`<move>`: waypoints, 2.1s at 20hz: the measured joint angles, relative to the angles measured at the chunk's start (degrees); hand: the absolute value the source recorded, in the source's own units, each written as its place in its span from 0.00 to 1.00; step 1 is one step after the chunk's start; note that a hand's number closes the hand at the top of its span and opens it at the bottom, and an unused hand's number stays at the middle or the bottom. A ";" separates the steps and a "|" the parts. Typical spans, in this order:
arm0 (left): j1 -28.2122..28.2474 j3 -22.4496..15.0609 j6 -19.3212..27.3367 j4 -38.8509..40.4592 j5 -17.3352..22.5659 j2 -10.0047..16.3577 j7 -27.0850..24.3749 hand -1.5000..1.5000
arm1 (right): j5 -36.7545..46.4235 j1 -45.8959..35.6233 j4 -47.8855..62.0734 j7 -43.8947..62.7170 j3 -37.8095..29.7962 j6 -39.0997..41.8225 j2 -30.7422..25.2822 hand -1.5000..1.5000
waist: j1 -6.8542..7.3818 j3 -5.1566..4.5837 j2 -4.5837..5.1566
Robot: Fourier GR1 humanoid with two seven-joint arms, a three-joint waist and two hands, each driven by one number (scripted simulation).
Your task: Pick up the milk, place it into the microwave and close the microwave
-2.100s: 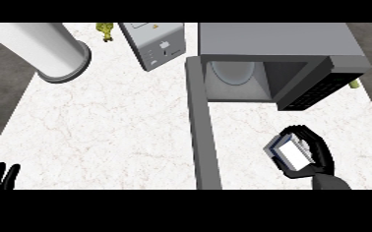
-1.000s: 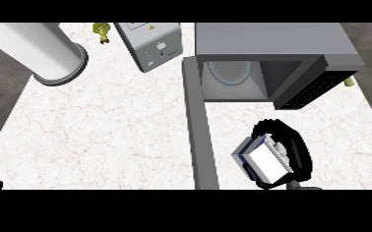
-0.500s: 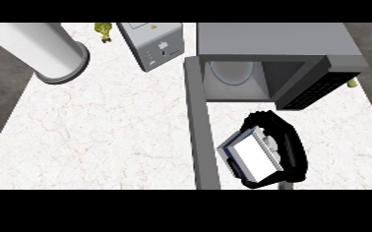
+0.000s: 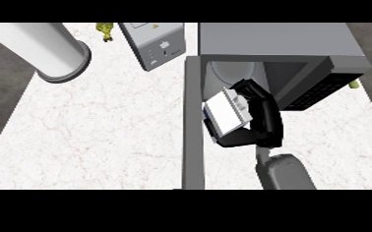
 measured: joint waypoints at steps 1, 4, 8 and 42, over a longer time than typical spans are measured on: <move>0.10 0.12 -0.58 0.51 -0.19 -0.10 -0.57 0.00 | 0.08 -2.09 3.09 -0.64 -0.98 -0.94 0.02 1.00 | 0.19 0.00 0.04; -0.27 0.23 -1.03 0.18 -0.31 -0.27 0.28 0.00 | 0.14 -7.56 10.63 -1.34 -3.00 -3.83 0.07 1.00 | 0.31 0.02 0.11; 0.06 1.19 -2.92 1.44 -0.61 -0.48 -0.26 0.00 | -0.21 -11.75 18.84 -4.77 -6.88 -4.03 -0.08 1.00 | 0.07 0.03 -0.30; -9.55 4.83 -4.92 7.80 1.63 3.47 2.91 0.00 | 14.97 -42.95 72.82 -31.97 -13.80 -20.69 -8.31 1.00 | 2.96 0.15 1.59</move>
